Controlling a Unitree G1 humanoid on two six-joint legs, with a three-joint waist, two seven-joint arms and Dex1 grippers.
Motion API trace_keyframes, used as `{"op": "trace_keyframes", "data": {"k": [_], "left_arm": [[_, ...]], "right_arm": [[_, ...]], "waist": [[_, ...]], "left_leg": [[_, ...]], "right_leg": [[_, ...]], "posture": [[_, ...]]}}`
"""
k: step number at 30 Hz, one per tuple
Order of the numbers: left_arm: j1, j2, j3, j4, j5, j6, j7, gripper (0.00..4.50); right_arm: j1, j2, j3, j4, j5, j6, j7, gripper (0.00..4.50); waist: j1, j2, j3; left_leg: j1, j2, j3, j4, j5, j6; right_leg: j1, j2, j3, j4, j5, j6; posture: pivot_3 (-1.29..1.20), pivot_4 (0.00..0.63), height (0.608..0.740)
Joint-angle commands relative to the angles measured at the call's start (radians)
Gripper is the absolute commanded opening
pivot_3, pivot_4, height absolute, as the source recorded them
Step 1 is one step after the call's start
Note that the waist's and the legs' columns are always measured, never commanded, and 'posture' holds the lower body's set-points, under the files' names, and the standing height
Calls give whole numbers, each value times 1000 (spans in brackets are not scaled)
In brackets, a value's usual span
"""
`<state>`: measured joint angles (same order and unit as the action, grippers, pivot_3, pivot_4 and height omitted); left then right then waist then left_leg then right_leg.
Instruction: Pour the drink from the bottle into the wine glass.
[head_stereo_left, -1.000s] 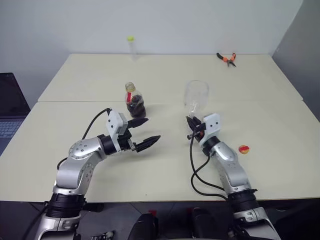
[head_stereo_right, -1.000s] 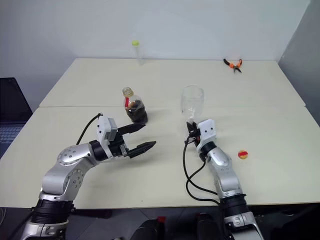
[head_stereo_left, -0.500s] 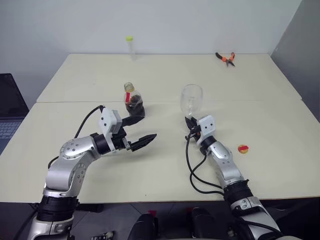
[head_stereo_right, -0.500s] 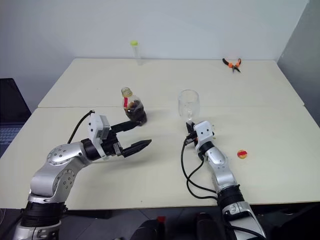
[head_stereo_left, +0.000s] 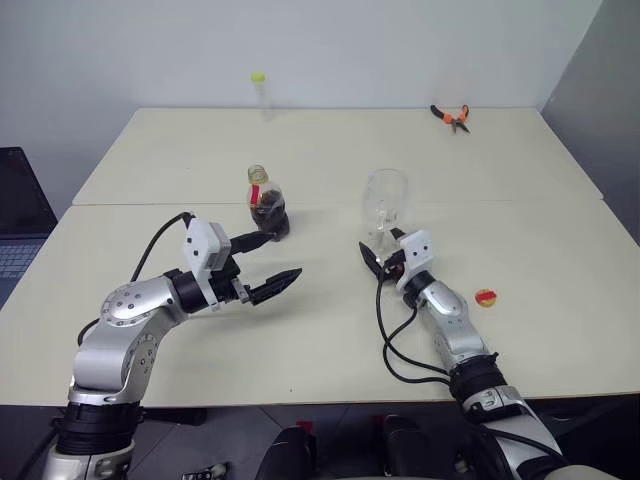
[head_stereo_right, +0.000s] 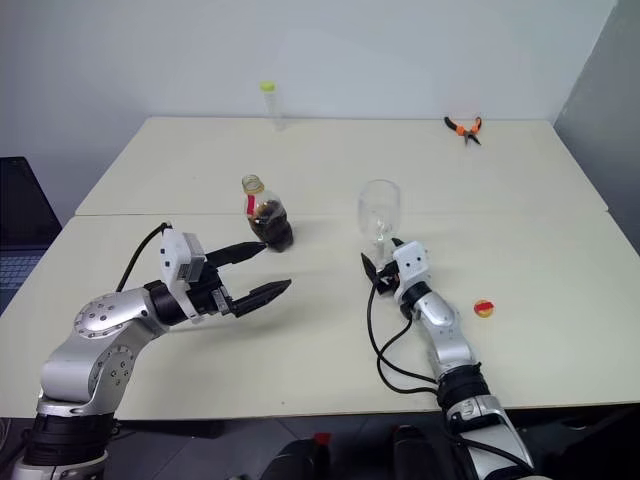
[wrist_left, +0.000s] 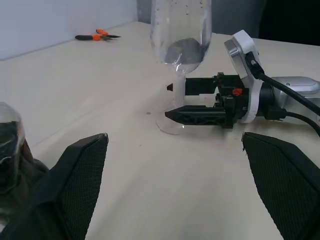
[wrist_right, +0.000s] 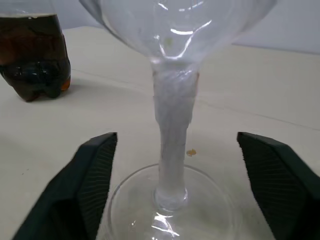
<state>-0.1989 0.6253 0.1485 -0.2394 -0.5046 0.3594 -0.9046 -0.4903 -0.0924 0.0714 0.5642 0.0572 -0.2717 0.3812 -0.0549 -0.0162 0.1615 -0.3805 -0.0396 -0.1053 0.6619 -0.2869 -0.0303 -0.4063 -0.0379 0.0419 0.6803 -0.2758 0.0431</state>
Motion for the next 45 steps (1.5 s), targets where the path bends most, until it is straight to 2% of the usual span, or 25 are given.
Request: {"op": "trace_keyframes", "data": {"k": [1, 6, 16, 35, 45], "left_arm": [[5, 25, 47, -59, -21, -21, -2, 4500], [5, 64, 82, -100, -44, 4, -8, 4500], [-30, 118, 122, -165, -106, 74, 23, 4500], [-85, 109, 92, -159, -121, 99, 58, 4500], [-79, 67, 39, -152, -88, 71, 69, 4500]], "right_arm": [[-20, -9, 0, -5, -8, -14, 13, 4459], [-20, -18, 0, -9, -4, -5, 30, 4459], [93, -34, 10, -197, 14, 99, 73, 4459], [136, -65, 7, -297, 12, 202, 78, 4459], [329, -209, -9, -679, 118, 455, 191, 4459]], "waist": [[0, 0, 0], [0, 0, 0], [2, 0, 0], [4, 0, 0], [16, 0, 0]], "left_leg": [[0, 0, 0, 0, 0, 0], [0, 0, 0, 0, 0, 0], [0, 0, 0, 0, -1, 3], [0, 0, 0, 0, -1, 2], [0, 0, 0, 0, -2, 3]], "right_leg": [[0, 0, 0, 0, 0, 0], [0, 0, 0, 0, 0, 0], [0, 0, 0, 0, 0, 0], [0, 0, 0, 0, 0, 0], [0, -1, 0, 0, 0, 0]], "posture": [[0, 150, 740], [0, 150, 740], [0, 150, 740], [0, 150, 740], [0, 150, 740]]}}
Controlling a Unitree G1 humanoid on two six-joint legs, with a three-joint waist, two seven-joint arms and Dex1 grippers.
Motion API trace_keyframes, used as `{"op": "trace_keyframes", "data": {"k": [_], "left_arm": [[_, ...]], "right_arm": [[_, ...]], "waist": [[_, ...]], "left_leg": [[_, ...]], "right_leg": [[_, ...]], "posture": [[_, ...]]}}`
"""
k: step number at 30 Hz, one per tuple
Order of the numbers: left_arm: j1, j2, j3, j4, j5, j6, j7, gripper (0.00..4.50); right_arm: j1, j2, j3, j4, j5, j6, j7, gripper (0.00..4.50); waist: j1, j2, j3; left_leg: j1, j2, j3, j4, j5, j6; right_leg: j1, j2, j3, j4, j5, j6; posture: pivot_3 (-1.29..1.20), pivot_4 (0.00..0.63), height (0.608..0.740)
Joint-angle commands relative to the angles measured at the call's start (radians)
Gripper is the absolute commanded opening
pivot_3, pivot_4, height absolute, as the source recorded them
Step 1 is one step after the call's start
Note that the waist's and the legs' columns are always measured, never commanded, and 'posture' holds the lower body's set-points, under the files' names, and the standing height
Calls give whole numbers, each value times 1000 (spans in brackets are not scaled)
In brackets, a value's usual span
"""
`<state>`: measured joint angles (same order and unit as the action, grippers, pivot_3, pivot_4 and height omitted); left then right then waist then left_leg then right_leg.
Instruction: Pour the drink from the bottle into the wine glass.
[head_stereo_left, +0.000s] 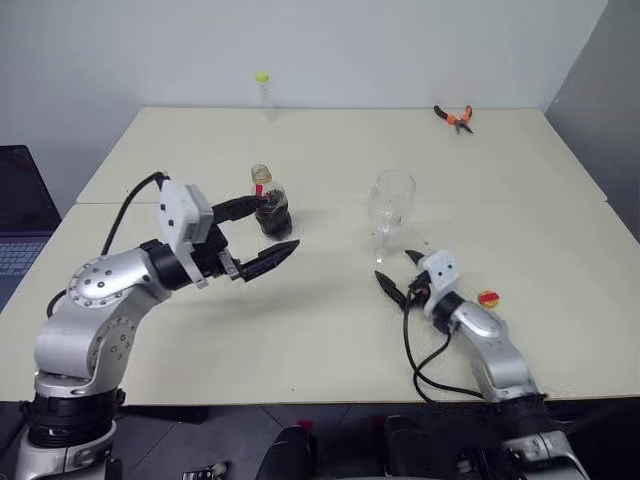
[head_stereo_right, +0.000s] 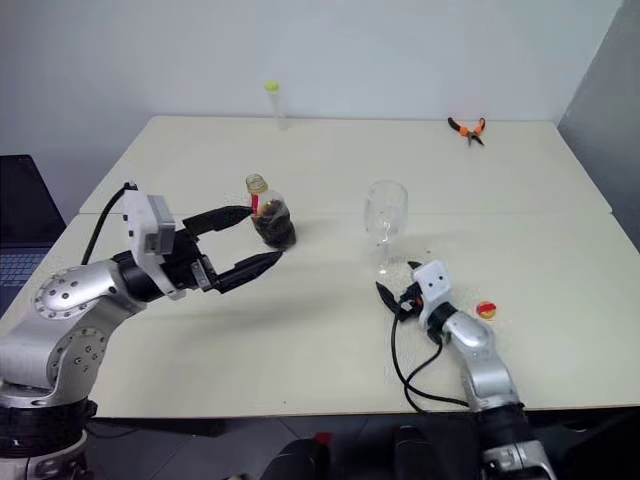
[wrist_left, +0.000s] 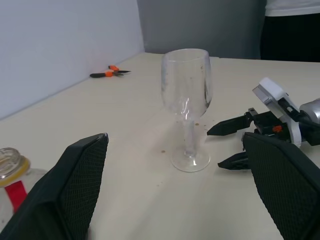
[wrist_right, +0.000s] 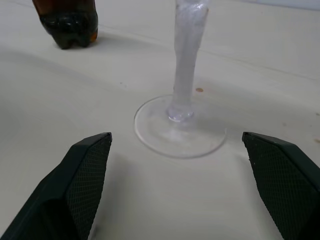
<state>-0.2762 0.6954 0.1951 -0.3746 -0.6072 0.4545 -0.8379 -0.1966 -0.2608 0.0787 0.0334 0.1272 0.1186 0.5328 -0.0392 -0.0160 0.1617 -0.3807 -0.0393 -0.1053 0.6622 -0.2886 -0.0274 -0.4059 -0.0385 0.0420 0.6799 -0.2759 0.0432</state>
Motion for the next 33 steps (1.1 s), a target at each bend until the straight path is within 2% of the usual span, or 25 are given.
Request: {"op": "trace_keyframes", "data": {"k": [1, 6, 10, 15, 19, 22, 33], "left_arm": [[0, -5, -15, -19, 23, -34, -1, 4500], [16, -27, -25, -22, 0, -15, 1, 4500], [63, -47, -28, 13, 47, -43, 27, 4500], [89, -112, -62, 75, 166, -88, 132, 4500], [82, -222, -57, 159, 283, -150, 330, 4500], [76, -263, -63, 219, 335, -192, 382, 4500], [-179, -309, -114, 666, 444, -388, 367, 4500]], "right_arm": [[54, -57, -22, -188, 65, 95, 48, 4459], [139, -161, -81, -446, 225, 261, 114, 4459], [116, -223, -94, -583, 296, 346, 127, 4459], [68, -308, -117, -698, 416, 467, 152, 4459], [53, -386, -143, -752, 517, 552, 188, 4459], [41, -409, -153, -763, 556, 580, 184, 4459], [-13, -425, -173, -800, 624, 625, 134, 4459]], "waist": [[2, 0, 0], [8, 0, 0], [5, 0, 0], [11, -1, 0], [14, -2, 0], [18, -2, 0], [24, -3, 0]], "left_leg": [[0, 0, 0, 0, 0, 0], [0, 0, 0, 0, 0, 0], [0, 1, 0, 0, 0, 0], [0, 0, -2, 0, 0, 0], [-1, -1, -2, 1, 0, 0], [-1, -1, -2, 1, 0, 0], [-1, -2, -1, 1, 0, 0]], "right_leg": [[0, 0, 0, 0, 0, 0], [1, 0, 0, -1, 0, 0], [1, -1, 0, -1, 0, 0], [2, -1, -2, -1, 0, 0], [2, -1, -2, -2, 0, 0], [2, -2, -2, -2, 0, 0], [2, -1, -3, -2, 0, 0]], "posture": [[0, 150, 740], [0, 150, 740], [0, 150, 740], [0, 150, 740], [0, 150, 740], [0, 150, 740], [0, 150, 740]]}}
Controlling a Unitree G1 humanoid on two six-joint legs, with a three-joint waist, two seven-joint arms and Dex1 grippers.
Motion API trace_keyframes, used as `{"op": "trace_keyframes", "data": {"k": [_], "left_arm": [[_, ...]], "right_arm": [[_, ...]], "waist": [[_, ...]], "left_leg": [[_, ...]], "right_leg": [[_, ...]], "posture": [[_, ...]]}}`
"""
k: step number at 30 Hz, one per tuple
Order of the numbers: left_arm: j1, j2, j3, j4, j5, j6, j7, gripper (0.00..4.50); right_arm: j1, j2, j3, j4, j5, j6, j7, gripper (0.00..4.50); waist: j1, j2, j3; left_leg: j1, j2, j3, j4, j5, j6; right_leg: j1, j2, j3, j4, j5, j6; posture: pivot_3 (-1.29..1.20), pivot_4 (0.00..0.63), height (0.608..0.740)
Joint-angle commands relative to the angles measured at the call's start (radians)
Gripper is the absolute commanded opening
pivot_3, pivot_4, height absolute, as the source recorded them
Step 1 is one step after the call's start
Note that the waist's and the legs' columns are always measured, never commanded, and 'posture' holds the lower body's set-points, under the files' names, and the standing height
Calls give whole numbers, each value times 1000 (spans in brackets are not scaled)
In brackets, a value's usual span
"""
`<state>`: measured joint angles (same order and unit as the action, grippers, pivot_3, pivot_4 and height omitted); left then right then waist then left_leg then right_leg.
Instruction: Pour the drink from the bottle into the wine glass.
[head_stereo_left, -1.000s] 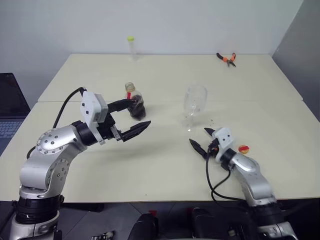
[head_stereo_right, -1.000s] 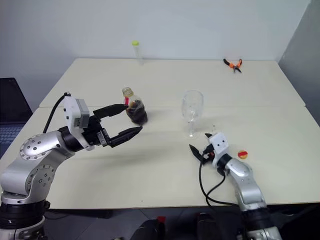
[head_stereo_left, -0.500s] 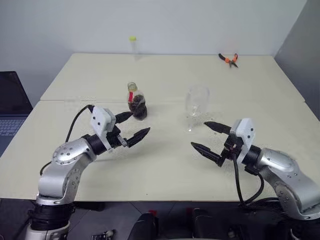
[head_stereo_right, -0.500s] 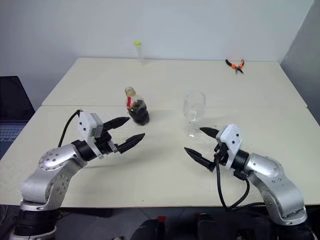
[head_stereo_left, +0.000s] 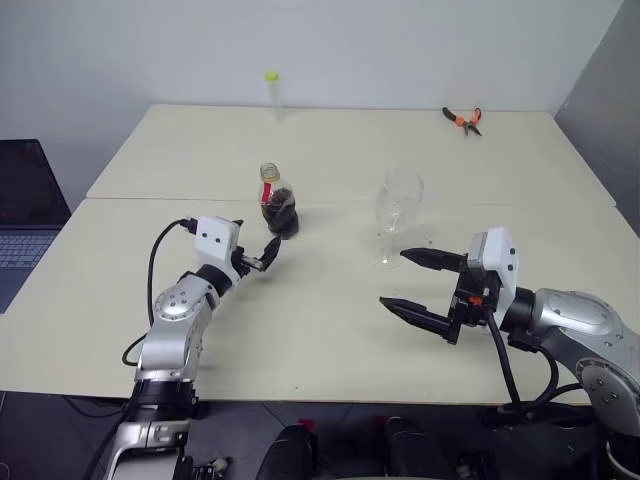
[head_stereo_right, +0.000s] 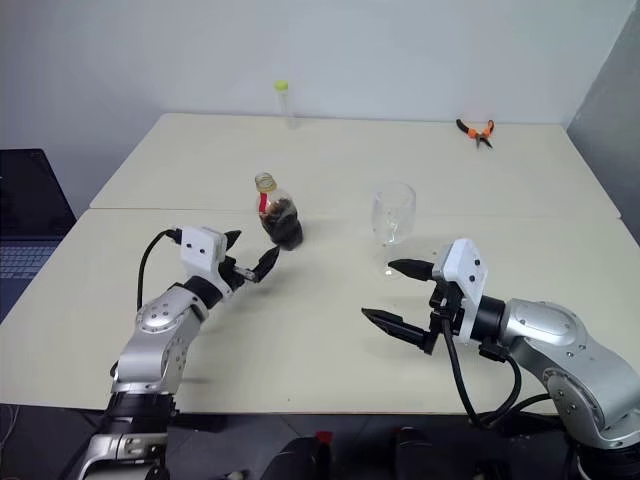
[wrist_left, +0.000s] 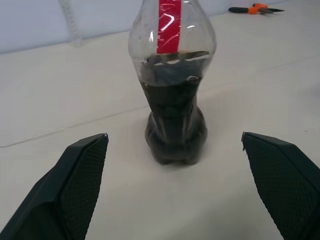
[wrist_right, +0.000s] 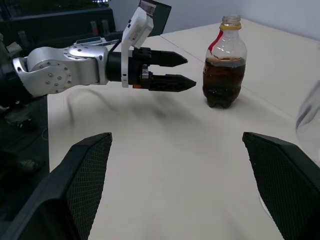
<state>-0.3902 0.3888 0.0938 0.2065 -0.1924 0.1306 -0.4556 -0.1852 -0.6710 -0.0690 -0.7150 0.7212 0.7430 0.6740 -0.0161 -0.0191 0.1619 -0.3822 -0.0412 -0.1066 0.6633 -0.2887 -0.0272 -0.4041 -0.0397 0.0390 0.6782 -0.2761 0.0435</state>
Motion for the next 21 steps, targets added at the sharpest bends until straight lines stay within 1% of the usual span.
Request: {"op": "trace_keyframes", "data": {"k": [1, 4, 6, 11, 17, 20, 21], "left_arm": [[-91, -3, -22, 128, 39, -82, -21, 4500], [-167, -9, -60, 260, 71, -133, -60, 4500], [-201, -19, -57, 316, 73, -157, -60, 4500], [-354, -61, -53, 536, 93, -238, -49, 4500], [-444, -81, -35, 679, 97, -307, -31, 4500], [-465, -86, -27, 725, 96, -334, -29, 4002], [-469, -88, -20, 735, 90, -336, -26, 3696]], "right_arm": [[-27, -17, -27, -56, 35, 3, -11, 4459], [-40, -12, -34, -64, 54, 12, -32, 4459], [-43, 4, -47, -61, 93, 25, -56, 4459], [-46, 0, -72, -47, 140, 49, -86, 4459], [-47, -7, -70, -52, 160, 54, -108, 4459], [-52, -1, -63, -54, 160, 56, -130, 4500], [-53, 1, -63, -55, 162, 56, -137, 4500]], "waist": [[1, 0, 0], [0, 0, 0], [-1, 0, 0], [0, -2, 1], [-9, -2, 1], [-10, -2, 1], [-10, -2, 1]], "left_leg": [[0, 0, 0, 0, 0, 0], [0, 0, 0, 0, 0, 0], [0, 0, 0, 0, 0, 0], [-1, 0, -1, 0, 0, 0], [-1, 0, 0, 0, 0, 0], [-1, 0, 0, 0, 0, 0], [-1, 0, 0, 0, 0, 0]], "right_leg": [[0, 0, 0, 0, 0, 0], [0, 0, -1, 0, 0, 0], [0, 0, 0, 0, 0, 0], [-1, 0, -1, 0, 0, 0], [-1, 0, 0, 0, 0, 0], [-1, 0, 0, 0, 0, 0], [-1, 0, 0, 0, 0, 0]], "posture": [[0, 150, 740], [0, 150, 740], [0, 150, 740], [0, 150, 740], [0, 150, 740], [0, 150, 740], [0, 150, 740]]}}
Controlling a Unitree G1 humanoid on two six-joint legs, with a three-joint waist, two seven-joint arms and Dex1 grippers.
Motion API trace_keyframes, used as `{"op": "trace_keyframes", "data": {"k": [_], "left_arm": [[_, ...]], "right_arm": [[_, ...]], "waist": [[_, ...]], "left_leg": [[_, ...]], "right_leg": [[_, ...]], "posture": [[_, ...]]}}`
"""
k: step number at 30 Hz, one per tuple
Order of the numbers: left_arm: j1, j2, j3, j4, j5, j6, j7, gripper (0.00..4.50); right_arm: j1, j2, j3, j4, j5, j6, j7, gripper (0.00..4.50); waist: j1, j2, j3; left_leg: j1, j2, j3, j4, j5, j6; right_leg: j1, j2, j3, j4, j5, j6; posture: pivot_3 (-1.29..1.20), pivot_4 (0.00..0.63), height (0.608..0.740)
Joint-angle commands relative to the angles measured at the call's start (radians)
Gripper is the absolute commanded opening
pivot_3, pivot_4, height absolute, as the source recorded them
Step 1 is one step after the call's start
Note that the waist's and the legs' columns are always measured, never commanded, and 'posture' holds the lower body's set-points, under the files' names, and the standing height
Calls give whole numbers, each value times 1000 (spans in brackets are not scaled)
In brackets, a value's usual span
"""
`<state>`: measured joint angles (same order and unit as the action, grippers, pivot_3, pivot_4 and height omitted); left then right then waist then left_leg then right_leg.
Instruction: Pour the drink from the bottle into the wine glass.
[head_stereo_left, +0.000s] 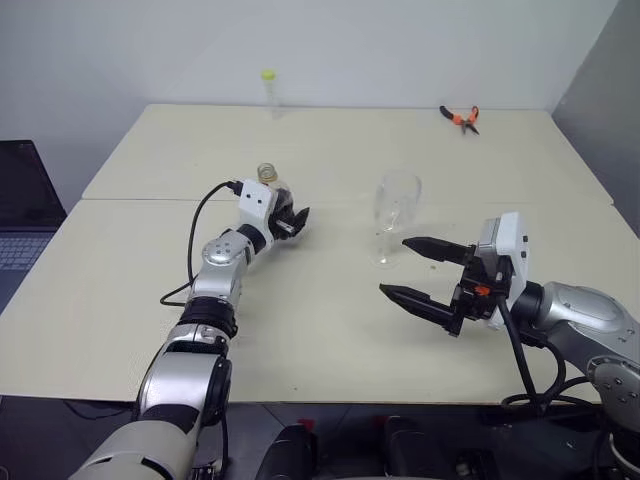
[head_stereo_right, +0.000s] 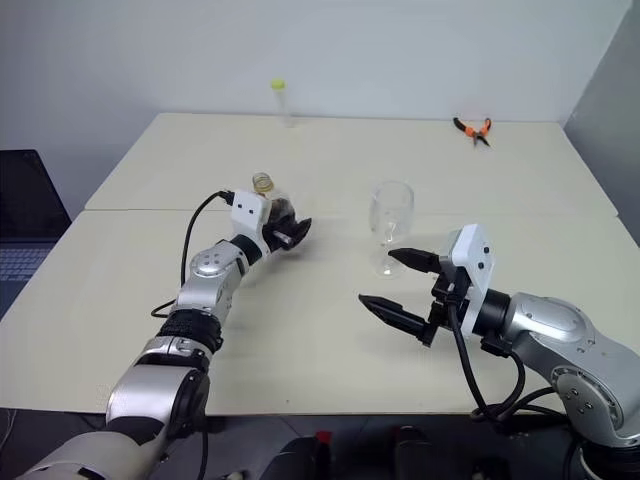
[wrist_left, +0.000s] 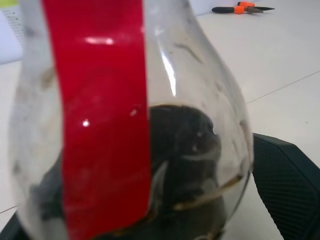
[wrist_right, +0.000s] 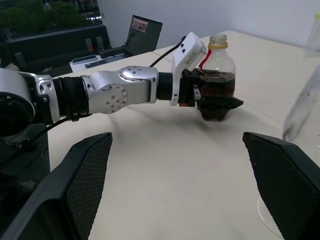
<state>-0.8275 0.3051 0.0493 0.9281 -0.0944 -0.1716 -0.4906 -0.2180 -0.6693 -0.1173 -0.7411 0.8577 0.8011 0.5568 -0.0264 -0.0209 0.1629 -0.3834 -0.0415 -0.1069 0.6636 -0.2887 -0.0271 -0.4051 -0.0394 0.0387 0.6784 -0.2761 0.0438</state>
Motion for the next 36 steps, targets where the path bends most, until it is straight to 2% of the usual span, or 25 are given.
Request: {"op": "trace_keyframes", "data": {"k": [1, 7, 10, 13, 18, 20, 23, 30, 36], "left_arm": [[-33, -5, 32, 20, -14, -34, 11, 3382], [-19, -9, 65, -2, -35, -17, 1, 1498], [4, -5, 68, -61, -46, 1, -13, 954], [14, 2, 64, -133, -52, 33, -38, 877], [-23, 26, 2, -240, -15, 86, -125, 867], [-46, 31, -15, -251, -5, 102, -140, 844], [-118, 44, -57, -221, 38, 74, -168, 844], [-260, 40, -123, -71, 120, -17, -191, 842], [-345, 28, -172, 56, 192, -122, -178, 792]], "right_arm": [[-20, 0, -15, -30, 27, -2, -25, 4500], [-13, 2, -11, -40, 26, -10, -48, 4500], [15, 11, -1, -66, -14, -41, -64, 4500], [45, 28, 3, -91, -51, -75, -87, 4500], [80, 100, 44, -89, -230, -224, -144, 4500], [84, 104, 59, -79, -244, -228, -131, 4500], [92, 149, 67, -55, -237, -249, -139, 4500], [54, 226, 158, 39, -410, -329, -186, 4500], [34, 296, 183, 108, -513, -380, -239, 4500]], "waist": [[0, 0, 0], [0, 0, 0], [0, 0, 0], [0, 0, 0], [0, -1, 0], [0, -1, 0], [0, -1, 0], [-4, -1, 0], [-5, -1, 1]], "left_leg": [[0, 0, 0, 0, 0, 0], [0, 0, 0, 0, 0, 0], [0, 0, 0, 0, 0, 0], [-1, 0, 0, 0, 0, 0], [-1, 0, -1, 1, 0, -1], [-1, 0, -1, 1, 1, -3], [-1, 0, -1, 1, 2, -3], [0, -1, 0, 0, 2, -3], [-1, 0, 0, 0, 2, -4]], "right_leg": [[0, 0, 0, 0, 0, 0], [0, 0, 0, 0, 0, 0], [0, 0, 0, 0, 0, 0], [-1, 0, 0, 0, 0, 0], [-1, 0, 0, 1, 0, 0], [-1, 1, 0, 1, 0, 0], [-1, 1, 0, 1, 0, 0], [-1, 1, 0, 1, 0, 0], [-2, 2, 1, 1, 0, 0]], "posture": [[0, 150, 740], [0, 150, 740], [0, 150, 740], [0, 150, 740], [0, 150, 740], [0, 150, 740], [0, 150, 740], [0, 150, 740], [0, 150, 740]]}}
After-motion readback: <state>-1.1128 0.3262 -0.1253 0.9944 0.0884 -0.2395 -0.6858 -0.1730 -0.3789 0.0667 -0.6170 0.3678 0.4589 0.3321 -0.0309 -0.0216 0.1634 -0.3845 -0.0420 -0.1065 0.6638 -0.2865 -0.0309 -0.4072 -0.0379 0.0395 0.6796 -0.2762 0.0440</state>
